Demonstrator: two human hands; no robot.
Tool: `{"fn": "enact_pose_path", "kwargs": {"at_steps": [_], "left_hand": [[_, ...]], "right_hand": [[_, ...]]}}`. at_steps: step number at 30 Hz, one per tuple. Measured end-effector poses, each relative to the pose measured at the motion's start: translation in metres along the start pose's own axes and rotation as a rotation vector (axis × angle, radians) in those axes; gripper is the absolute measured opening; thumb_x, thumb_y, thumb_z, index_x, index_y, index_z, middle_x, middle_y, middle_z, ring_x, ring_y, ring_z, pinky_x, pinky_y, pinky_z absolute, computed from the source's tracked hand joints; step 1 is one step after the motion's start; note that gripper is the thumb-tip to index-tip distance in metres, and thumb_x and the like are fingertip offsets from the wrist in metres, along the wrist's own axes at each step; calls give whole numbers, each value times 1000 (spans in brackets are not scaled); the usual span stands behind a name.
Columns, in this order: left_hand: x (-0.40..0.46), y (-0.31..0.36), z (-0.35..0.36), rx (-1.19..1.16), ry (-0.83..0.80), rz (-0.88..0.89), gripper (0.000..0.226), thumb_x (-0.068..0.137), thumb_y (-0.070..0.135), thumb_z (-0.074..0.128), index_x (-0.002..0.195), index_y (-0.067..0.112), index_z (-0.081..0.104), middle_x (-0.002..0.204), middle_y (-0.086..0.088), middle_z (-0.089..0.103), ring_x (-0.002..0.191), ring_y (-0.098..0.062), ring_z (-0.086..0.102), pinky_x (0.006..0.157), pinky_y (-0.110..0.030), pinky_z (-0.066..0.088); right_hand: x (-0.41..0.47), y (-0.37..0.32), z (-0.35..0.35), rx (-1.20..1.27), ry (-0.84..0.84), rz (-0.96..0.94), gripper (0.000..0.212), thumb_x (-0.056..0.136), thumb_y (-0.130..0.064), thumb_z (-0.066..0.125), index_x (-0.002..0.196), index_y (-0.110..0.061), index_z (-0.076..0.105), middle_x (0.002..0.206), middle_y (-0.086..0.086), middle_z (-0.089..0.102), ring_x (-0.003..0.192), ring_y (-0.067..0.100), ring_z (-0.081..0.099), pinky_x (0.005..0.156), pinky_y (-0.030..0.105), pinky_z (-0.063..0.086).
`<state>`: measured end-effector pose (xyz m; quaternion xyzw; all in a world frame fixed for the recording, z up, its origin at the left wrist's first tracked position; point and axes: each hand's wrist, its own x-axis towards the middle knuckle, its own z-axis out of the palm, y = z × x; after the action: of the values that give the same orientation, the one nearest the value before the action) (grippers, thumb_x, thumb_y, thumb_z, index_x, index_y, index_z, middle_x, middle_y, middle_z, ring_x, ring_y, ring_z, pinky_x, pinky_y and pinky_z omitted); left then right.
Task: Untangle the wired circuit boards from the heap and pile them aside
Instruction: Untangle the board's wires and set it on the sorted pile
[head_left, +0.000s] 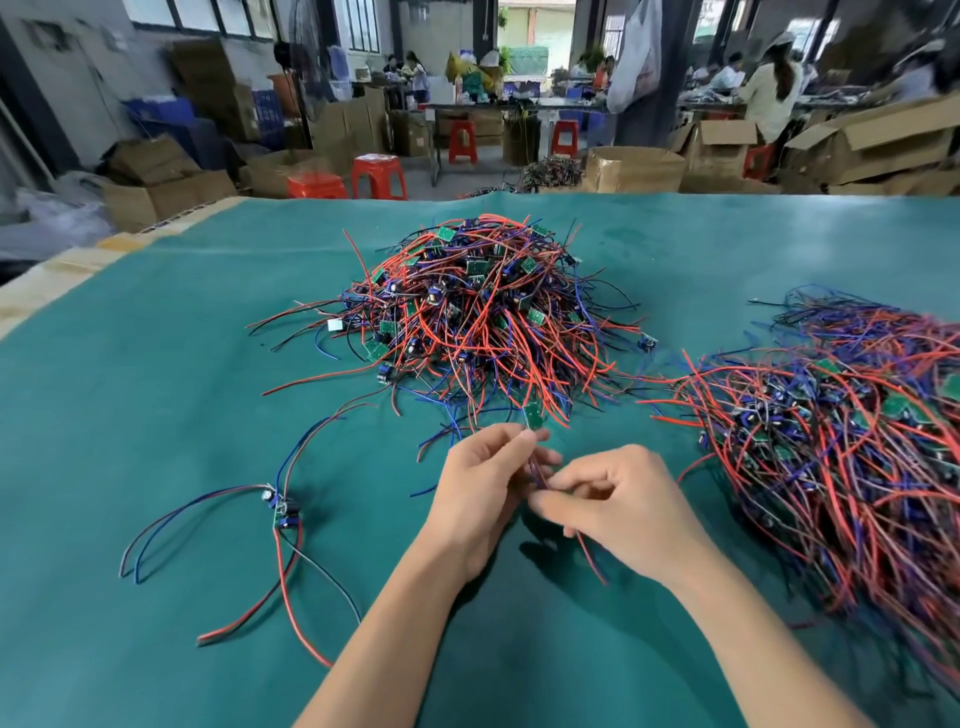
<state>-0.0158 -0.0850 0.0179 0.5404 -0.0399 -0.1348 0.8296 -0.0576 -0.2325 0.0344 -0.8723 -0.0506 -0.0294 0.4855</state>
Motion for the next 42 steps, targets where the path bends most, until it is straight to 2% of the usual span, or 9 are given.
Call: {"fn": "enact_pose_path", "kwargs": {"at_steps": [3,8,12,18,22,27,32,35,42], "left_hand": [[-1,-1,-1,36,-18,48,7,94,5,60,94,-1,64,76,-11,64,65,-16,55,67,-28,45],[-1,-7,-2,182,-59,109,8,88,1,69,84,8,69,74,-9,69,68,-16,60,69,-27,45],[-2,-9,-3,242,-116,155,13,77,4,81,81,10,70,71,-8,67,61,-11,56,60,-19,44],[-3,-7,-2,215,-223,72,19,83,22,77,89,8,65,67,-4,62,61,-17,53,58,-23,41],[-6,-5,-1,328,-276,83,13,89,22,68,80,12,67,63,-2,57,55,-13,43,55,-22,35],[-10,-2,5,367,-263,131,29,89,28,66,76,3,62,61,-1,49,56,-12,38,54,-19,32],[-11,-2,4,359,-256,131,31,91,16,67,78,-11,59,57,-2,49,53,-10,38,52,-14,32],[-10,-1,3,309,-262,75,23,91,12,66,69,6,59,55,-1,49,50,-10,39,50,-14,33],[-9,0,3,371,-312,59,21,86,14,69,67,12,61,52,0,50,49,-9,38,50,-14,32]], "right_hand": [[2,4,-2,34,169,-31,35,75,-57,69,66,-24,75,56,4,62,53,6,48,56,32,39],[7,6,-2,208,406,27,26,71,-55,77,79,-31,77,66,-5,70,56,9,59,56,29,49],[10,7,-1,373,415,82,6,80,-26,85,78,-22,80,70,0,75,56,10,61,47,24,47],[13,5,-4,870,241,195,22,85,3,70,73,-11,82,71,8,70,56,12,58,49,22,45],[14,9,-7,864,194,196,15,83,-1,72,79,-11,83,74,7,72,57,13,57,52,22,44],[14,12,-10,858,154,157,16,66,-18,79,80,-13,83,77,8,73,61,13,59,57,21,46],[13,11,-6,812,160,143,16,66,-21,83,80,-13,82,75,7,71,58,13,56,56,22,43],[13,13,-8,688,254,128,4,79,-13,84,76,-13,80,69,5,68,57,13,54,53,21,43],[20,25,-22,524,628,53,19,87,-7,79,72,-18,76,56,-7,61,49,8,48,48,16,41]]}}
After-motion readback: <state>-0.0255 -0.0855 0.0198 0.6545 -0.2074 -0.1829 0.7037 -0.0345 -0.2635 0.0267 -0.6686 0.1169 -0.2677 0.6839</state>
